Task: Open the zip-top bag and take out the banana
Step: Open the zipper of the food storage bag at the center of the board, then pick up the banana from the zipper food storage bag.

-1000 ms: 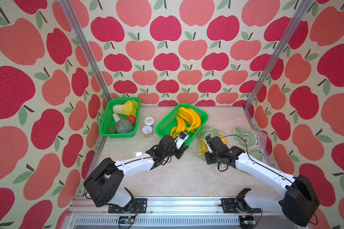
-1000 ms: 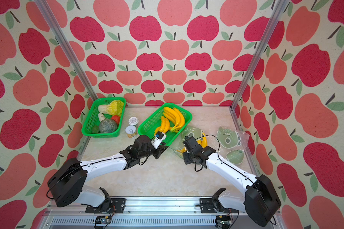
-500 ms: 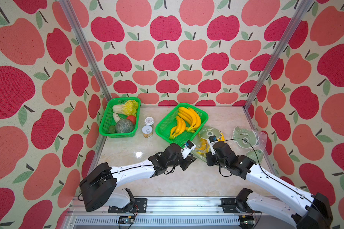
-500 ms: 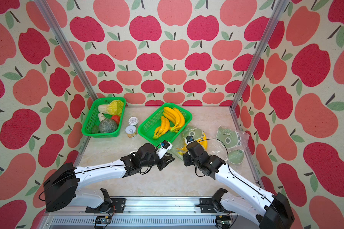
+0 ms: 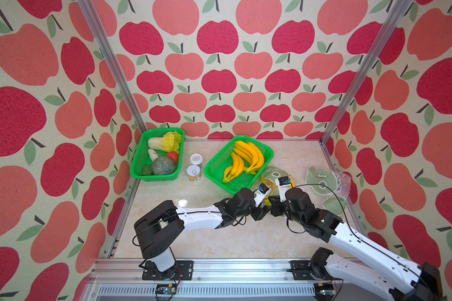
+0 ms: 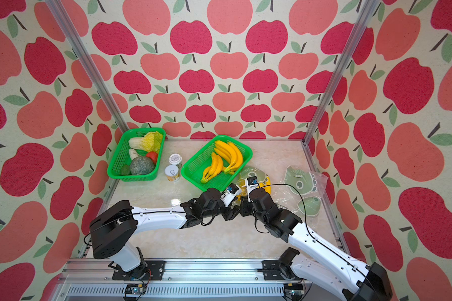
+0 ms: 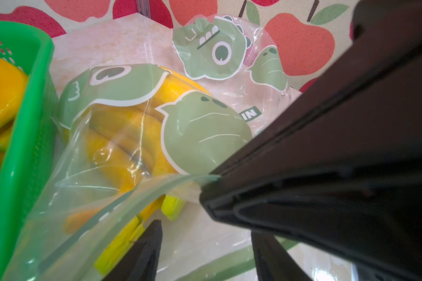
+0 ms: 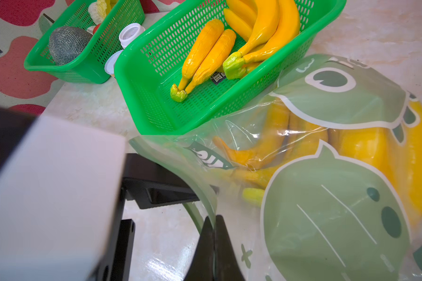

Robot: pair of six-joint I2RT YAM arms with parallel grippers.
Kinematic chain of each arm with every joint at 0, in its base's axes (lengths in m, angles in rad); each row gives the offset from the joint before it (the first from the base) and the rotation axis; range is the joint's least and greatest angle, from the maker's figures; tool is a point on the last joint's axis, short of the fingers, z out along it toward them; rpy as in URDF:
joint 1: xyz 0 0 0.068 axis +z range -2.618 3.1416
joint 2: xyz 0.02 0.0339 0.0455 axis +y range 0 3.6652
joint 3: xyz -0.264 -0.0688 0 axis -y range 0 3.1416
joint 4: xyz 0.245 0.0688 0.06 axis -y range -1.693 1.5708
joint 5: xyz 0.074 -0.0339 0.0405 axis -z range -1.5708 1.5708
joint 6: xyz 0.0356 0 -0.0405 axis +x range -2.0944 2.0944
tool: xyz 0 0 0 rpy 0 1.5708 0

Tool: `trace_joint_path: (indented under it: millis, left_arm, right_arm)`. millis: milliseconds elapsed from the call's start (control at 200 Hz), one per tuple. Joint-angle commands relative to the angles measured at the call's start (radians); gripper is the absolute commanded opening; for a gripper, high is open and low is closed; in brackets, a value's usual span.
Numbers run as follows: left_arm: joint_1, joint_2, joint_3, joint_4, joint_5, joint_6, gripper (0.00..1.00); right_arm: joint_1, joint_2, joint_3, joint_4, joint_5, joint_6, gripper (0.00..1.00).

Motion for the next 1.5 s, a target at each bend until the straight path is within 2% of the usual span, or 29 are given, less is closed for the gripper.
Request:
trace_joint_path:
  millis: [0,190,405,475,585,665,770,920,1025,1195,1491]
  left_arm:
    - [0.000,0.043,0.049,-0.007,-0.100,0.090,0.67]
    - [0.033,0.081,0.046,-0.015,-0.130,0.170,0.75]
    - [0.085,0.093,0.033,-0.049,-0.091,0.217,0.75]
    - [0.085,0.090,0.027,-0.059,-0.082,0.239,0.74]
    - [0.084,0.094,0.023,-0.073,-0.095,0.266,0.72]
    - [0.083,0.083,0.017,-0.073,-0.112,0.289,0.74]
    - [0.083,0.067,0.028,-0.104,-0.127,0.334,0.75]
    - [0.087,0.082,0.073,-0.176,-0.142,0.401,0.76]
    - [0.099,0.099,0.110,-0.229,-0.146,0.412,0.73]
    - [0.123,0.134,0.167,-0.331,-0.111,0.377,0.58]
    - [0.122,0.206,0.255,-0.481,-0.152,0.347,0.57]
  right_arm:
    - [0.004,-0.020,-0.012,0.042,0.002,0.030,0.00]
    - [0.004,-0.020,-0.018,0.035,0.025,0.042,0.00]
    - [-0.012,-0.022,-0.037,0.005,0.049,0.083,0.00]
    - [-0.021,-0.025,-0.042,0.001,0.032,0.091,0.11]
    - [-0.041,-0.029,-0.041,0.010,-0.038,0.091,0.21]
    - [-0.071,-0.033,-0.024,-0.007,-0.079,0.099,0.34]
    - [-0.159,-0.052,-0.005,-0.062,-0.105,0.135,0.41]
    - [-0.361,-0.063,-0.006,-0.129,-0.205,0.199,0.42]
    - [-0.450,-0.062,-0.032,-0.130,-0.268,0.222,0.42]
    - [-0.474,-0.056,-0.064,-0.121,-0.289,0.237,0.42]
    - [-0.477,-0.050,-0.092,-0.107,-0.292,0.244,0.42]
